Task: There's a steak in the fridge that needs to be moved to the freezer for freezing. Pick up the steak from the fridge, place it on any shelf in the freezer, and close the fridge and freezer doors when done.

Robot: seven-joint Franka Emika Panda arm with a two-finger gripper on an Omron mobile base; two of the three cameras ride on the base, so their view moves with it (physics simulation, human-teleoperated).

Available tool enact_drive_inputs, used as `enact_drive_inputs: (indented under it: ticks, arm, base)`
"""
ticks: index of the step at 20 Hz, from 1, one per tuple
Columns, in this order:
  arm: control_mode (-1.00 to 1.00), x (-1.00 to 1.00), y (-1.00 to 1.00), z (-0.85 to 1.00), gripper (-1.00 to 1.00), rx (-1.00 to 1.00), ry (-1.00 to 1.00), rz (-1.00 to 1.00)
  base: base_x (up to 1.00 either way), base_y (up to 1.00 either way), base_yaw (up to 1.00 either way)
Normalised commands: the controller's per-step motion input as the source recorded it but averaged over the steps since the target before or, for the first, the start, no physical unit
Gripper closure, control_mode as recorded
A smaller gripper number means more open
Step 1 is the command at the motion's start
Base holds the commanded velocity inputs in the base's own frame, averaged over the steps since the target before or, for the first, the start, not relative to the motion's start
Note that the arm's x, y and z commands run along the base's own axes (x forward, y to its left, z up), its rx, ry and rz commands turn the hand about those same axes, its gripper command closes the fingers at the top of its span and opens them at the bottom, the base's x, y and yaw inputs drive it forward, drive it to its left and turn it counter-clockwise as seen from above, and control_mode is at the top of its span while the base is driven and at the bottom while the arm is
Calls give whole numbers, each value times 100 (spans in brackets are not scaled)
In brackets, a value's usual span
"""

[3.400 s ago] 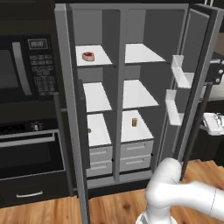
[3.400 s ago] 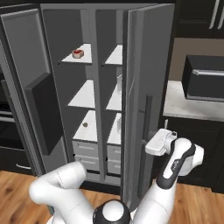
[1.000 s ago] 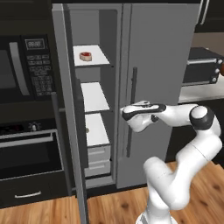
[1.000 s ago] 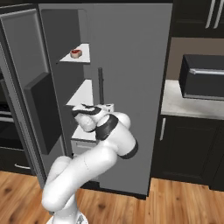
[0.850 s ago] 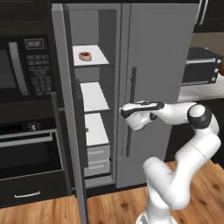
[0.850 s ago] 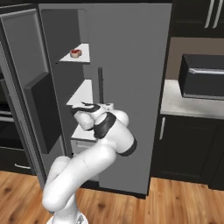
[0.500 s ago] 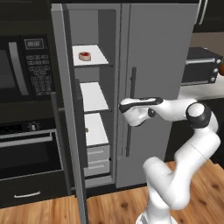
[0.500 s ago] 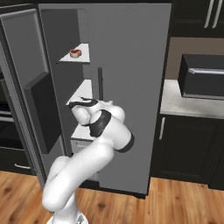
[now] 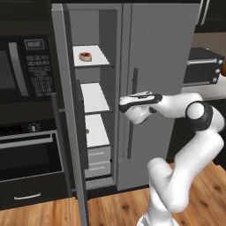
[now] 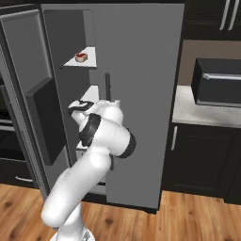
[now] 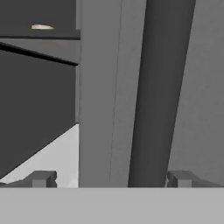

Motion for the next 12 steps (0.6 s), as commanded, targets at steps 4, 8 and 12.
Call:
enact_drive_inputs:
  ticks: [4, 8, 12]
  arm:
    - [-100, -19, -17, 82, -100, 0, -9, -6]
    - [-100, 0, -1, 97, -100, 0, -14, -2]
    - [-100, -2, 0, 98, -100, 0, -17, 0]
  base:
    - [0, 0, 0]
    - [0, 0, 0]
    - [0, 0, 0]
